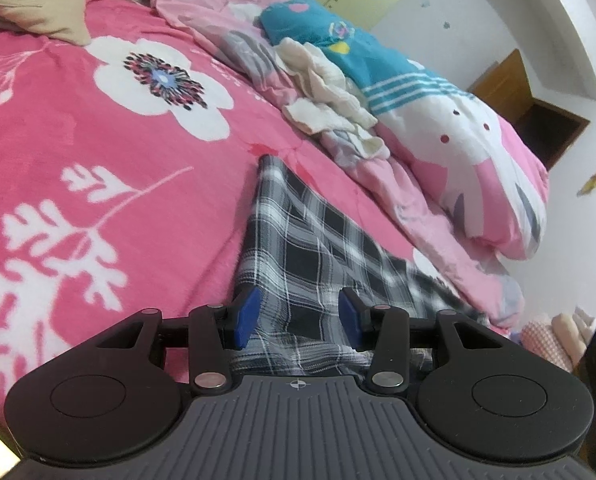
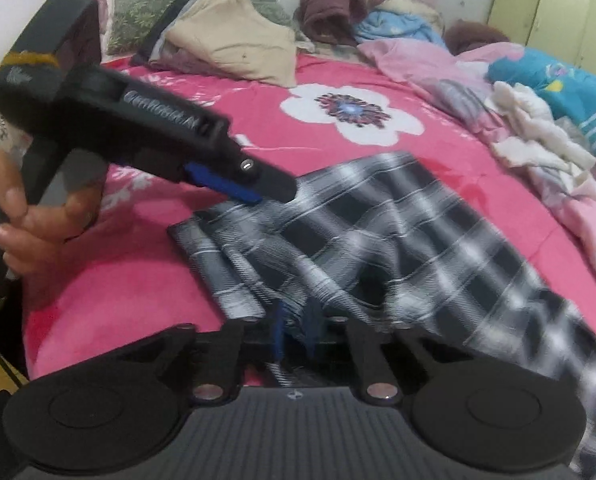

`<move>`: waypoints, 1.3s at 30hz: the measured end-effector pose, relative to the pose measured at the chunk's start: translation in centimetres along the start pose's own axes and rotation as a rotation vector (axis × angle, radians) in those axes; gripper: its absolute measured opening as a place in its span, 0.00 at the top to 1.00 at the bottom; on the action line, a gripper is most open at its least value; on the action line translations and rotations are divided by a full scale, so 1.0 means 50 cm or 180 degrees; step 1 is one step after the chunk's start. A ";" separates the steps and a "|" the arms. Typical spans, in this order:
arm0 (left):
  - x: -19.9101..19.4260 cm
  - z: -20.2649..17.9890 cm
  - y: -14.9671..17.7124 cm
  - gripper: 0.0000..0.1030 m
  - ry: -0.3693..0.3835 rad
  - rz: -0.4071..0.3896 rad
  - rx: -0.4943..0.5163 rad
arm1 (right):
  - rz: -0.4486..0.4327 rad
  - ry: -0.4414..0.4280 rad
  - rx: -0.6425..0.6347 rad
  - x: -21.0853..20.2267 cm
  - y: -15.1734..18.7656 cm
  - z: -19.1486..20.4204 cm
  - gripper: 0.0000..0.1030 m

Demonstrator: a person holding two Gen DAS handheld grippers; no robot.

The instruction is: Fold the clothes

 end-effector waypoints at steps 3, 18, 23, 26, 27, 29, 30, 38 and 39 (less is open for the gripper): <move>-0.007 0.007 -0.008 0.58 -0.0022 -0.0051 -0.0048 | -0.0086 -0.0163 -0.0055 -0.009 -0.008 0.028 1.00; -0.043 0.033 -0.059 0.56 0.0047 -0.0290 -0.0361 | -0.0299 0.0057 -0.1002 0.036 -0.090 0.098 0.84; -0.050 0.039 -0.066 0.55 0.0053 -0.0316 -0.0413 | -0.0176 0.0179 -0.1547 0.065 -0.092 0.126 0.78; -0.054 0.040 -0.069 0.55 0.0062 -0.0336 -0.0418 | -0.0159 0.0239 -0.1713 0.075 -0.092 0.133 0.82; -0.055 0.040 -0.070 0.55 0.0063 -0.0339 -0.0418 | -0.0174 0.0246 -0.1729 0.075 -0.094 0.135 0.86; -0.057 0.040 -0.071 0.55 0.0064 -0.0345 -0.0420 | -0.0237 0.0241 -0.1696 0.070 -0.100 0.138 0.99; -0.058 0.041 -0.072 0.55 0.0064 -0.0348 -0.0421 | -0.0273 0.0229 -0.1702 0.064 -0.103 0.141 0.99; -0.059 0.042 -0.072 0.55 0.0058 -0.0355 -0.0414 | -0.0326 0.0098 -0.1824 0.042 -0.091 0.164 0.99; -0.060 0.042 -0.072 0.55 0.0054 -0.0358 -0.0410 | -0.0346 0.0115 -0.1812 0.040 -0.092 0.163 0.99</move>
Point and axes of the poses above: each gripper's, at about its wrist camera, not at the fingertips, and x roughly the way its jaws point, z to its left, y to its underside, the point moved 7 cm from there along x, roughly the way its jaws point, and after that the axes turned 9 degrees about -x, right-handed, at the moved point
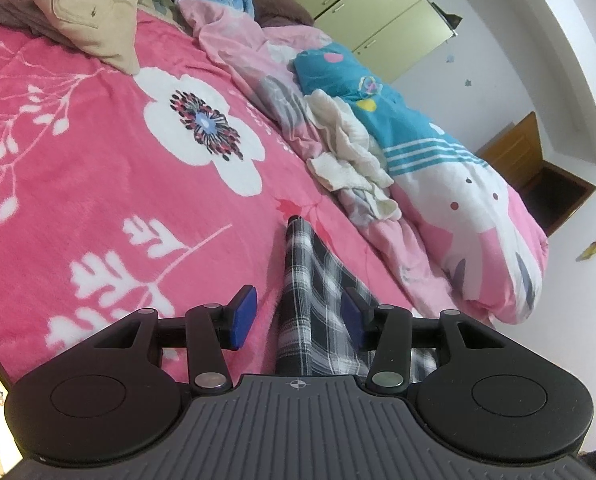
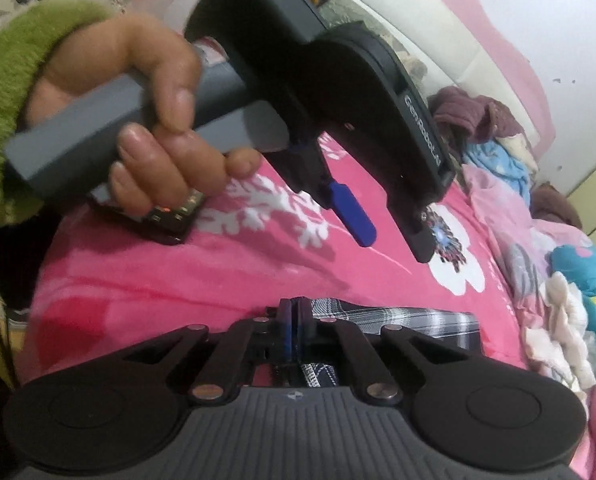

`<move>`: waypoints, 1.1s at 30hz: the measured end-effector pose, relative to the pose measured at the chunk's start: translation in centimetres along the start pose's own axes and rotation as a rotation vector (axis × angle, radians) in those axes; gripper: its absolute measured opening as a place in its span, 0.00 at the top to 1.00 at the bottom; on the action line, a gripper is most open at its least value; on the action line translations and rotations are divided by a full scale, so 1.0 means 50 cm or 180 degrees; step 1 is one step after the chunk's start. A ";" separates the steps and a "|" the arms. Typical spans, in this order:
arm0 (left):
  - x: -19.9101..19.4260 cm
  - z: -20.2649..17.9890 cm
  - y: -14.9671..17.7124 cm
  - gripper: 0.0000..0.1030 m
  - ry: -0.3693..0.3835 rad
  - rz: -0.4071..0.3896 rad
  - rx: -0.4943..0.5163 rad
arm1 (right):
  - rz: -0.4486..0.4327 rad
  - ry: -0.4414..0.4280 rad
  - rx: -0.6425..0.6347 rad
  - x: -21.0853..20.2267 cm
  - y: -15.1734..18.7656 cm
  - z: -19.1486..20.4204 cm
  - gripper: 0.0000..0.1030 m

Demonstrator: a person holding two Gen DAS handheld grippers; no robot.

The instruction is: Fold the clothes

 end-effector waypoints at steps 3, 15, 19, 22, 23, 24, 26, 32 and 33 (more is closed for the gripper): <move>0.001 0.001 0.000 0.55 -0.0010 -0.0006 -0.0011 | -0.0066 0.0073 0.0204 -0.002 -0.004 -0.021 0.99; 0.001 0.003 0.000 0.55 -0.0035 -0.0015 -0.0018 | -0.0118 -0.0117 0.0060 -0.034 -0.016 -0.014 0.99; 0.000 0.003 0.000 0.55 -0.0035 -0.0032 -0.0027 | -0.0084 -0.0036 0.0003 0.005 -0.022 -0.006 0.99; 0.002 0.000 0.001 0.55 -0.0033 -0.0033 0.0000 | 0.0001 -0.0088 -0.0161 0.035 -0.018 0.019 0.99; 0.003 0.000 0.002 0.55 -0.0037 -0.0028 0.0004 | 0.0022 -0.0122 -0.0248 0.033 -0.014 0.027 0.99; 0.004 0.001 0.003 0.55 -0.0039 -0.0020 0.0004 | 0.0028 -0.0156 -0.0291 0.024 -0.011 0.030 0.99; 0.007 0.002 0.004 0.55 -0.0041 -0.0003 -0.0003 | 0.0016 -0.0211 -0.0256 0.002 -0.005 0.028 0.99; 0.017 -0.005 0.017 0.55 -0.0059 0.0054 0.0082 | -0.0121 -0.0460 0.0139 -0.020 -0.005 0.045 0.98; 0.019 -0.006 0.020 0.55 -0.0067 0.0066 0.0104 | -0.0128 -0.0457 0.0152 -0.028 -0.003 0.052 0.98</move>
Point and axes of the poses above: each gripper's, at about its wrist camera, not at the fingertips, and x roughly the way its jaws point, z to its left, y to its underside, the point moved 7 cm from there along x, roughly the way its jaws point, and after that the axes turned 9 degrees about -x, right-handed, at the moved point
